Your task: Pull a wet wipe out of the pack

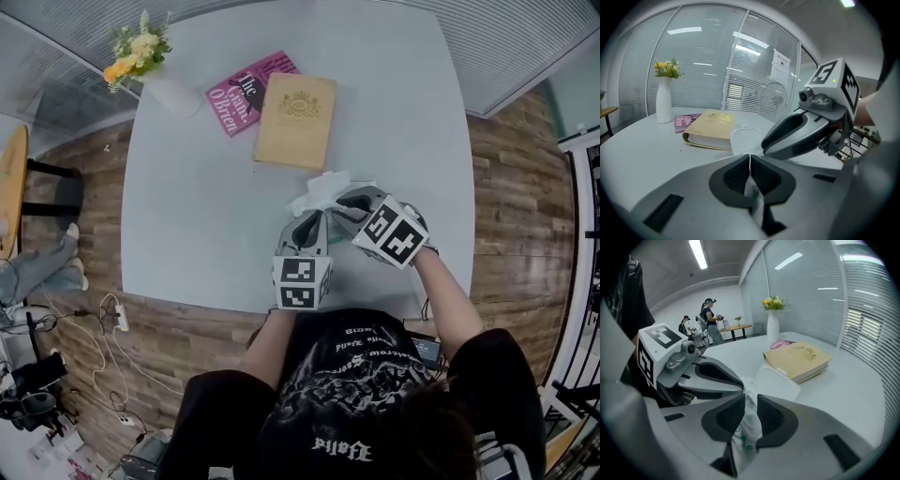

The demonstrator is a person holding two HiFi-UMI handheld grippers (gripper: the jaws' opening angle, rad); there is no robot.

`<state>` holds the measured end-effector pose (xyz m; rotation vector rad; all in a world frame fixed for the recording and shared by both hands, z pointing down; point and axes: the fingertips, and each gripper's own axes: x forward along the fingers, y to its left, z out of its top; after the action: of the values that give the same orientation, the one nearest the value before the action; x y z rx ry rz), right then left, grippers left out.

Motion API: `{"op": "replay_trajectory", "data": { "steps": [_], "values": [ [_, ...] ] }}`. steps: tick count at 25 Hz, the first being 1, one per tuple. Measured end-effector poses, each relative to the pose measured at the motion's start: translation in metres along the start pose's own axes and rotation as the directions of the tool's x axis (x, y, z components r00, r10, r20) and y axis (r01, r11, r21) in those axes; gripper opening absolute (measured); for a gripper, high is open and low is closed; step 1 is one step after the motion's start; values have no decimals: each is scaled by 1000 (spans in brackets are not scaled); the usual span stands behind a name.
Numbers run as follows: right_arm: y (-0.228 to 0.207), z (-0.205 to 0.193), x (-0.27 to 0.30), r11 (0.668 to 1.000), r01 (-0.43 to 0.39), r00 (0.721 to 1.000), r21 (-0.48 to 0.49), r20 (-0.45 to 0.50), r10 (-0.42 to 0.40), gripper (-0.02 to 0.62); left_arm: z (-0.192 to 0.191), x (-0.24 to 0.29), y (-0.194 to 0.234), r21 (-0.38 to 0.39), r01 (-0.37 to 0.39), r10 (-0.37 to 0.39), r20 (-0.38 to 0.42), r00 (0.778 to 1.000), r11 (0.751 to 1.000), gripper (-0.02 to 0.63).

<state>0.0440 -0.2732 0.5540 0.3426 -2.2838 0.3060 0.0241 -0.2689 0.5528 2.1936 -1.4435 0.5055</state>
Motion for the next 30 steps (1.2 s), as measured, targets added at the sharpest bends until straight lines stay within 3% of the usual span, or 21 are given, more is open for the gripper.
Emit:
{"op": "replay_trajectory", "data": {
  "steps": [3, 9, 18, 22, 26, 30],
  "values": [
    [7, -6, 16, 999, -47, 996, 0, -70, 47, 100, -2, 0, 2, -26, 0, 1, 8, 1000, 1000, 11],
    [9, -10, 26, 996, -84, 990, 40, -112, 88, 108, -9, -2, 5, -70, 17, -15, 29, 999, 997, 10],
    [15, -18, 37, 998, -63, 979, 12, -193, 64, 107, -21, 0, 9, -22, 15, -15, -9, 1000, 1000, 11],
    [13, -19, 41, 997, -56, 977, 61, -202, 67, 90, -23, 1, 9, -26, 18, -18, -15, 1000, 1000, 11],
    [14, -21, 42, 997, -53, 973, 48, -224, 63, 28, -23, 2, 10, -25, 18, -18, -24, 1000, 1000, 11],
    [15, -21, 41, 999, -48, 973, 20, -226, 51, 14, -25, 2, 11, -23, 15, -16, -33, 999, 1000, 11]
  ]
}}
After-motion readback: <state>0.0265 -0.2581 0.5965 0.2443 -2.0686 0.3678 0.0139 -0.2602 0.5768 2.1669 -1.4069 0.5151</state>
